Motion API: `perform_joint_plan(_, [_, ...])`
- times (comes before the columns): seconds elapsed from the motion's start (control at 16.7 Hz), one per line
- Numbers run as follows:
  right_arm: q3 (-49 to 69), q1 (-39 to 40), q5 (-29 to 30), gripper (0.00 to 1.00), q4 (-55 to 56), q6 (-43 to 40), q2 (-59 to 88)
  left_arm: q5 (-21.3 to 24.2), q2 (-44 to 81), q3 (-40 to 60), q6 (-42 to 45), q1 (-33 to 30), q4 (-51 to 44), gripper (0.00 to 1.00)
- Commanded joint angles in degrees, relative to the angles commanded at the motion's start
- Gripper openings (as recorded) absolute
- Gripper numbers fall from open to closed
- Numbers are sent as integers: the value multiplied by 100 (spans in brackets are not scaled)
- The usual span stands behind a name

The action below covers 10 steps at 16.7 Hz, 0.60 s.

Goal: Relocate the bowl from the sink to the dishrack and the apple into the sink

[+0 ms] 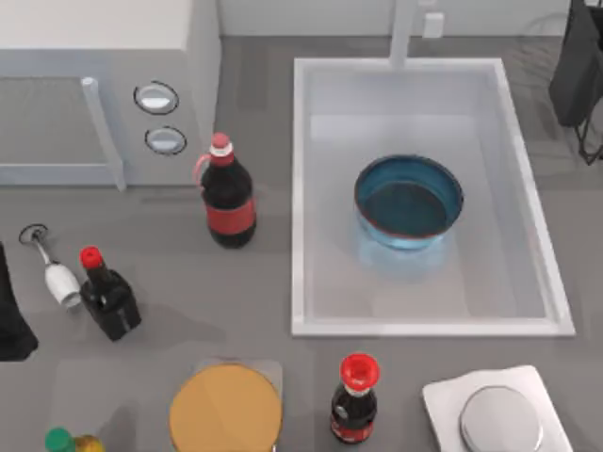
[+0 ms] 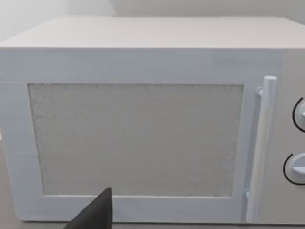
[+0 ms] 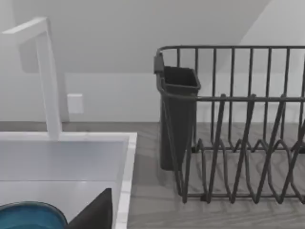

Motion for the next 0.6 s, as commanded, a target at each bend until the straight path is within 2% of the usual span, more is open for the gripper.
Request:
perform_joint_plan(0.3, [328,85,-11,100,-128,42,329,0,0,0,0,0,0,100])
perform_joint_plan(0.6, [1939,428,22,100,-834,266,1996,0,0,0,0,0,0,100])
